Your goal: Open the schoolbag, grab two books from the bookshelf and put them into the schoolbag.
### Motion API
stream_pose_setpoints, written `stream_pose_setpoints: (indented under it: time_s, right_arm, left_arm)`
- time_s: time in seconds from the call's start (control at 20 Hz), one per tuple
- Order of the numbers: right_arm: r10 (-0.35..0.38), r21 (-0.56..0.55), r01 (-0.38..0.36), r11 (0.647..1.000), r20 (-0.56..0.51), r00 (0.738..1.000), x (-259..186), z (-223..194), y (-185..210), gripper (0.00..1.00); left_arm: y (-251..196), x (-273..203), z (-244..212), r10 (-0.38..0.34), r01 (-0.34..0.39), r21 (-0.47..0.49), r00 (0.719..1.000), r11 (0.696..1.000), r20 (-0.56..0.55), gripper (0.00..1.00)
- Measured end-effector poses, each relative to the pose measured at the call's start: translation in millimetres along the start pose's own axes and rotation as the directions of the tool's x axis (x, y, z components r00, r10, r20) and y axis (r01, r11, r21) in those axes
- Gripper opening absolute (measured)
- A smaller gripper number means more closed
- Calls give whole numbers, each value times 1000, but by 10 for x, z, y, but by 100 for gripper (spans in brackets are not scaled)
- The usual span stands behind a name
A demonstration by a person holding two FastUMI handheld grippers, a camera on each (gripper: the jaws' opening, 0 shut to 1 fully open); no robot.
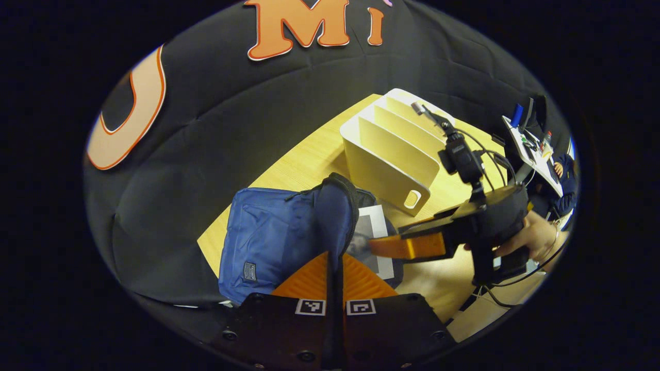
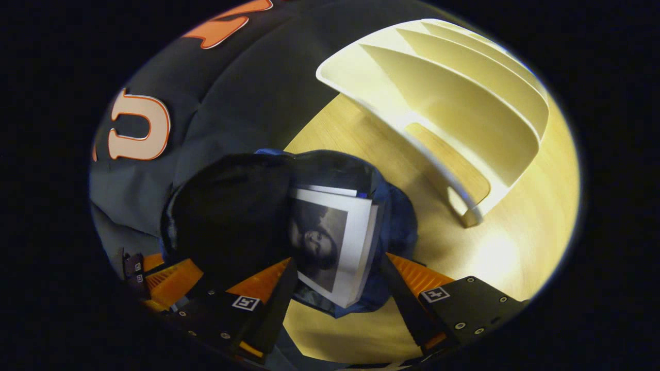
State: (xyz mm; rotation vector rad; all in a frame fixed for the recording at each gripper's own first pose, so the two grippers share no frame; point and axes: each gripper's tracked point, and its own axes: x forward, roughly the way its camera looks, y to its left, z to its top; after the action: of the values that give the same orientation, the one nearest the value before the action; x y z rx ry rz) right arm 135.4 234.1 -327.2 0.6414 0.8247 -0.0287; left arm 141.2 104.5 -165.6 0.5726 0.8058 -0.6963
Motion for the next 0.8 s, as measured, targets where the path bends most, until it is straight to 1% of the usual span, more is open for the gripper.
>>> stream_pose_setpoints:
  time_s: [0.15,0.35,0.5,0.55,0.6,0.65,0.75,0.8]
  right_arm:
    - [6,-26,-6,1000,4,1000,-237,129,-133,97]
    - [2,-75,-2,997,5,1000,-602,339,-356,97]
    - [-5,-116,5,993,-4,1000,-879,513,-596,97]
    - [-11,-131,10,991,-9,1000,-966,570,-692,97]
    - [-16,-145,14,989,-13,1000,-1049,634,-788,97]
    - [-19,-163,17,987,-16,1000,-1130,708,-882,97]
    - [-26,-190,21,982,-21,999,-1255,840,-1059,97]
    - [-30,-200,25,979,-25,999,-1322,907,-1153,97]
  left_arm:
    - [-39,42,-43,11,-11,-36,1000,999,-4,1]
    - [-136,96,-91,44,-45,-88,999,995,-10,1]
    - [-284,189,-168,49,-55,-147,998,988,-44,4]
    - [-363,205,-184,46,-55,-171,997,984,-55,7]
    - [-481,218,-204,27,-39,-204,998,978,-64,11]
    - [-608,232,-211,12,-27,-234,998,972,-65,18]
    - [-796,269,-247,9,-29,-287,998,957,-70,41]
    - [-876,281,-249,20,-41,-314,997,949,-69,49]
